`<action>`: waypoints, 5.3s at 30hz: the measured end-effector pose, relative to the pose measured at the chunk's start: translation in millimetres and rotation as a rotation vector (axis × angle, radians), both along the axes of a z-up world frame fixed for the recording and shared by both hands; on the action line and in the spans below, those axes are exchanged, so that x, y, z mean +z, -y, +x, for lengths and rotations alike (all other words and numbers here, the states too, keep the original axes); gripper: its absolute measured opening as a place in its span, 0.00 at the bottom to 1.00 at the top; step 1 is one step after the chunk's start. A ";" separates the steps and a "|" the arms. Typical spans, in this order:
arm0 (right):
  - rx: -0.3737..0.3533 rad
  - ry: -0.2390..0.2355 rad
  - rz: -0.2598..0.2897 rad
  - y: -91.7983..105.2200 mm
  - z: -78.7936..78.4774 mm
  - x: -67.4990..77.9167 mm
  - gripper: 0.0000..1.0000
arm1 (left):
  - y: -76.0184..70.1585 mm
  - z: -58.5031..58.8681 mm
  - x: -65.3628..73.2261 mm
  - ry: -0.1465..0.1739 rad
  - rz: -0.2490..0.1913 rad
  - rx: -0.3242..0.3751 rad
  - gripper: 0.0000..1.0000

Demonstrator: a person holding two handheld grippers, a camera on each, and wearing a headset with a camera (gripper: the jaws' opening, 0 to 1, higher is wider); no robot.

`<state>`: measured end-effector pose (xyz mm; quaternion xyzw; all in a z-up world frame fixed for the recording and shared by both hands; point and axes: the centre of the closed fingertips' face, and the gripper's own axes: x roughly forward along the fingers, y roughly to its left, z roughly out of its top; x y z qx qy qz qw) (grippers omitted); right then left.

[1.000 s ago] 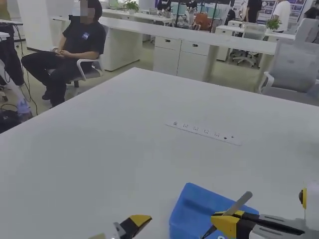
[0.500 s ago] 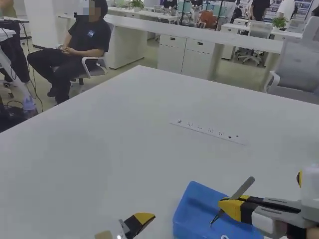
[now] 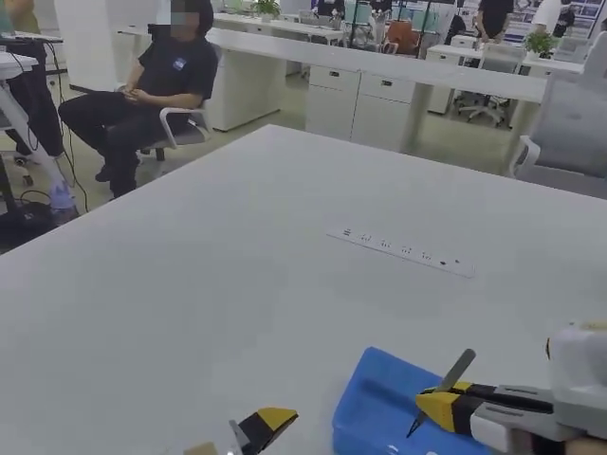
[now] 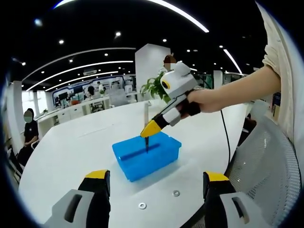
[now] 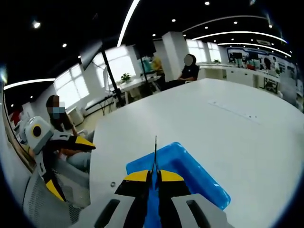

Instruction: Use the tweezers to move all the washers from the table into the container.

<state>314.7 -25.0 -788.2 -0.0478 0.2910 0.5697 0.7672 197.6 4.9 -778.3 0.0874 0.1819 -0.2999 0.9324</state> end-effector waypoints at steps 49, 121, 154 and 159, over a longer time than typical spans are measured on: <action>0.079 -0.088 0.034 -5.9 -77.8 -28.2 0.03 | 0.2 0.0 1.2 0.007 -0.013 0.003 0.81; -0.022 0.051 0.127 12.6 -42.2 17.9 0.03 | -1.1 -0.2 -2.2 0.001 0.011 -0.002 0.80; -0.101 0.113 -0.055 12.9 26.2 -39.8 0.03 | -1.6 0.4 -4.8 -0.001 0.017 0.006 0.79; -0.112 0.113 -0.048 14.0 26.9 -38.4 0.03 | -1.6 0.5 -4.1 0.001 0.012 0.007 0.79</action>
